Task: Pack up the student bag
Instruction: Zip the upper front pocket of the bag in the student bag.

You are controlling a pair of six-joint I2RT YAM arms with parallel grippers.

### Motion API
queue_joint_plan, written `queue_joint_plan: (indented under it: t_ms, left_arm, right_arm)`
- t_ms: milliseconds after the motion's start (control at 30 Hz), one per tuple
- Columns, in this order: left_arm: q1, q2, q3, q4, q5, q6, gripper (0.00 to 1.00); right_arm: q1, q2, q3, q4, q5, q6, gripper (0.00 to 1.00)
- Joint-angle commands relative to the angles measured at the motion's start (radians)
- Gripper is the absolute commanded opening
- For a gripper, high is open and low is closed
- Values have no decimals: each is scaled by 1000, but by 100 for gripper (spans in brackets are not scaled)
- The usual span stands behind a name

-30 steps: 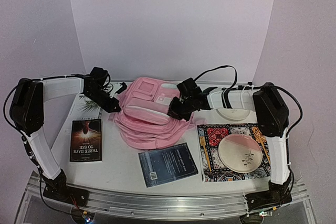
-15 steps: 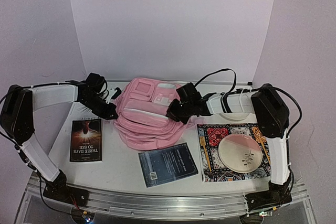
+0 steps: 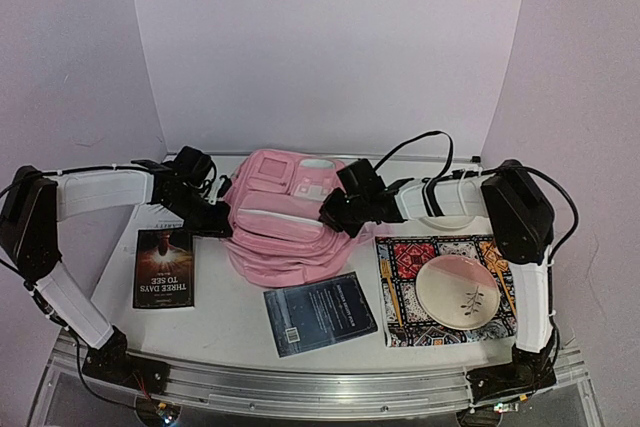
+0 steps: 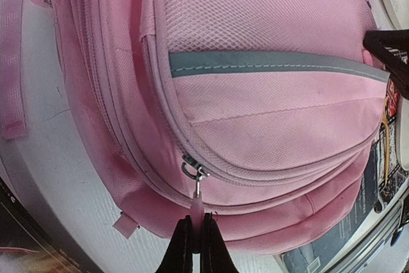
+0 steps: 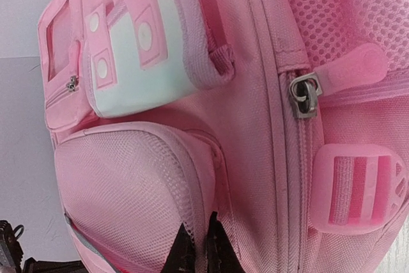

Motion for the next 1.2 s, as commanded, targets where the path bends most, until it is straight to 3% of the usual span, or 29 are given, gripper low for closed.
queue_joint_plan:
  t_ms: [0, 200, 433, 767, 967, 1167]
  left_arm:
    - [-65, -26, 55, 62, -8, -228, 0]
    - [-114, 23, 123, 76, -7, -331, 0]
    - [-55, 18, 122, 25, -38, -313, 0]
    - [-256, 117, 218, 49, 3, -408, 0]
    - [-313, 187, 313, 107, 27, -442, 7]
    - [-345, 281, 413, 152, 96, -450, 8]
  right_arm:
    - [4, -67, -1, 28, 86, 40, 0]
    - [20, -76, -6, 32, 95, 51, 0]
    - [20, -120, -58, 40, 141, 60, 0]
    - [38, -109, -40, 50, 136, 63, 0]
    - [57, -100, -26, 57, 127, 60, 0]
    - [79, -102, -28, 69, 121, 30, 0]
